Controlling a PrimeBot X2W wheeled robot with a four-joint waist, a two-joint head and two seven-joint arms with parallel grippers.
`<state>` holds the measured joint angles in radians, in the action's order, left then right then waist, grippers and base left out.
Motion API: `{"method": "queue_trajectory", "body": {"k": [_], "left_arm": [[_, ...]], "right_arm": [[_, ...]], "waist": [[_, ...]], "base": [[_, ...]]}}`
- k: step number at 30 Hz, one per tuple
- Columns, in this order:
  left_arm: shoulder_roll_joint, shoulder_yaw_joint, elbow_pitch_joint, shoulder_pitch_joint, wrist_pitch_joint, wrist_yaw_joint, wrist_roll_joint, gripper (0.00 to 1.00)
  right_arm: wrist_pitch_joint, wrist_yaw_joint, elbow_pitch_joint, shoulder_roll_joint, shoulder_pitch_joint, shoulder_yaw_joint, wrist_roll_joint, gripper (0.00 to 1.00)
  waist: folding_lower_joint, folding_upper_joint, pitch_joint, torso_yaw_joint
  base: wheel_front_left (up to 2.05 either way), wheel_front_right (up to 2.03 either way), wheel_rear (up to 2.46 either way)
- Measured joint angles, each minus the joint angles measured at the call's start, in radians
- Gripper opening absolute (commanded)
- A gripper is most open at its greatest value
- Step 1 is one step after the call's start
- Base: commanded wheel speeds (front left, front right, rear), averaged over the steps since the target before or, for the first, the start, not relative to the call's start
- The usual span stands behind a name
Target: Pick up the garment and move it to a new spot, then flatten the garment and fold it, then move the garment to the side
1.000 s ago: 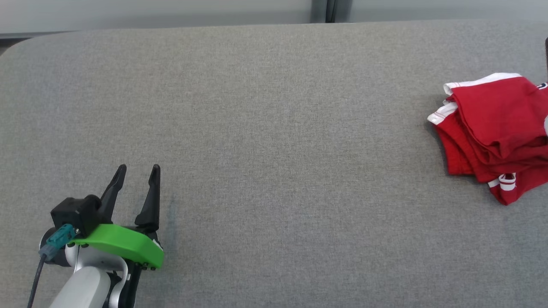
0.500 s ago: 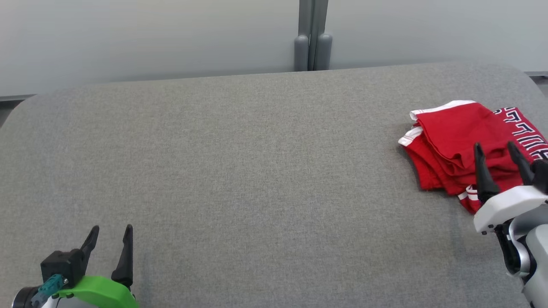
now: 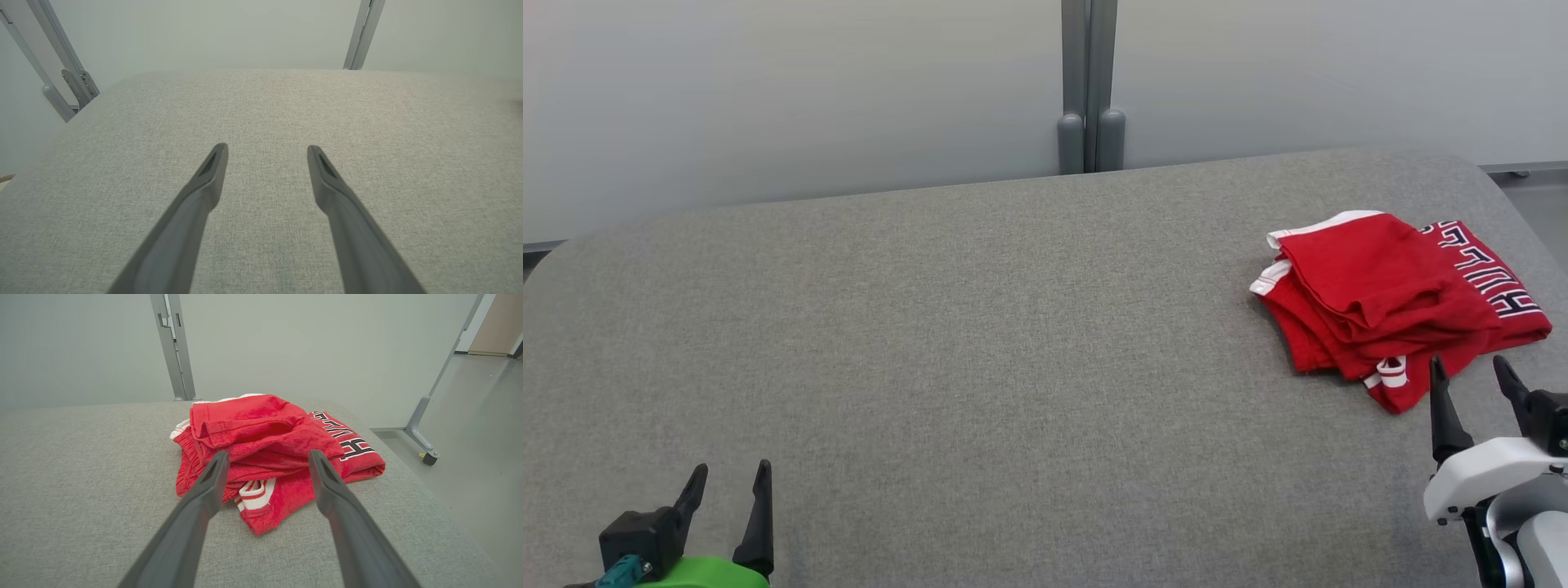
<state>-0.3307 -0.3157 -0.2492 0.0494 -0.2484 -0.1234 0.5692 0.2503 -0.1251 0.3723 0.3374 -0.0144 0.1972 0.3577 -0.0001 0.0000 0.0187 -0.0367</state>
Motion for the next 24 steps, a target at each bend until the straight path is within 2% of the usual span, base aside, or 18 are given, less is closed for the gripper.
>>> {"method": "queue_trajectory", "body": {"k": [6,10,24], "left_arm": [[0.006,0.032,0.017,0.007,0.0,0.0,-0.025,1.0],[0.03,0.042,0.037,0.007,0.0,0.0,-0.043,1.0],[0.055,0.098,0.07,0.008,0.0,0.0,-0.076,1.0]], "right_arm": [[0.0,0.0,-0.066,-0.036,0.006,-0.073,-0.069,1.0],[0.0,0.0,-0.096,-0.073,0.03,-0.107,-0.107,1.0],[0.0,0.0,-0.175,-0.116,0.044,-0.116,-0.181,1.0]], "waist": [[0.0,0.0,0.002,0.002],[0.0,0.0,0.002,0.011],[0.0001,0.0,0.0,0.032]], "base": [[0.0,0.0,0.0],[0.0,0.0,0.0],[0.0,0.0,0.0]]}}
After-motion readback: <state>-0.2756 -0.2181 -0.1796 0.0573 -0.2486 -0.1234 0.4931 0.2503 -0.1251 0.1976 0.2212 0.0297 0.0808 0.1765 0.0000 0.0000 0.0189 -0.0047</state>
